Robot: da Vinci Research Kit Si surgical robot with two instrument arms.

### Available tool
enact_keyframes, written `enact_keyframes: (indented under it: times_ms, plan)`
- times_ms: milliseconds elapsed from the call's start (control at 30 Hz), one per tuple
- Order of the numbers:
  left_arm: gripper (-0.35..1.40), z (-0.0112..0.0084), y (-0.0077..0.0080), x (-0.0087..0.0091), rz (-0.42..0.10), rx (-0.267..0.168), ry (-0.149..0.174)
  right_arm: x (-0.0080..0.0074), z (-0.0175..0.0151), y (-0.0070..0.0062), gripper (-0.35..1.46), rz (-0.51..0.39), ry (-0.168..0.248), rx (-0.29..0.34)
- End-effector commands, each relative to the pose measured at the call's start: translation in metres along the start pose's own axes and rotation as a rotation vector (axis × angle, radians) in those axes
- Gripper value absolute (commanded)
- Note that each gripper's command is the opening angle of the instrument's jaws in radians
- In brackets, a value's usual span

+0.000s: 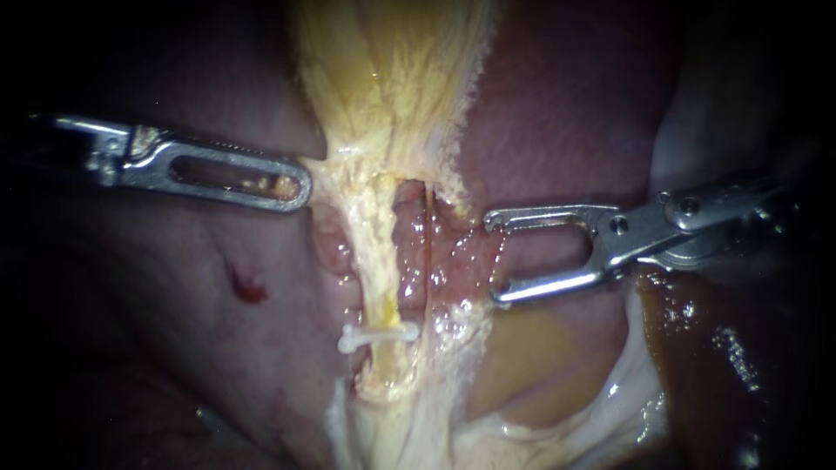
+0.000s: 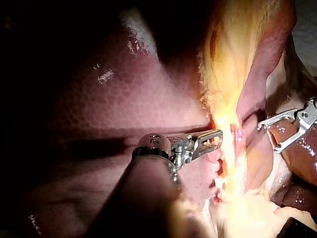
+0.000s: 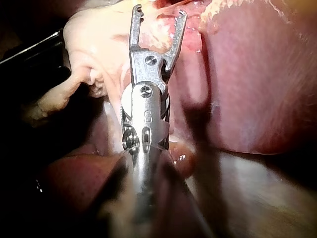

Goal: Going back first clip left tube

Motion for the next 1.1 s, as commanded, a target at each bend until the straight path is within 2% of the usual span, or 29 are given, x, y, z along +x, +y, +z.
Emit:
enact_keyframes:
  times_ms: [33,333,633,1100]
  plan:
    - [-0.35,0.0005,0.0002,0.0002,0.000,-0.003,-0.002,0.0000,0.0000,0.0000,0.50,0.000,0.000,0.001]
    - [-0.35,0.0037,0.0011,0.0012,0.008,0.018,0.015,0.0000,-0.0001,-0.0001,0.50,0.000,0.000,0.005]
    - [-0.35,0.0058,0.0013,0.0017,0.012,0.017,0.022,0.0000,-0.0001,-0.0001,0.50,0.000,0.000,0.008]
    - [-0.35,0.0063,0.0014,0.0020,0.014,0.014,0.027,0.0001,-0.0001,-0.0002,0.50,-0.006,0.000,0.012]
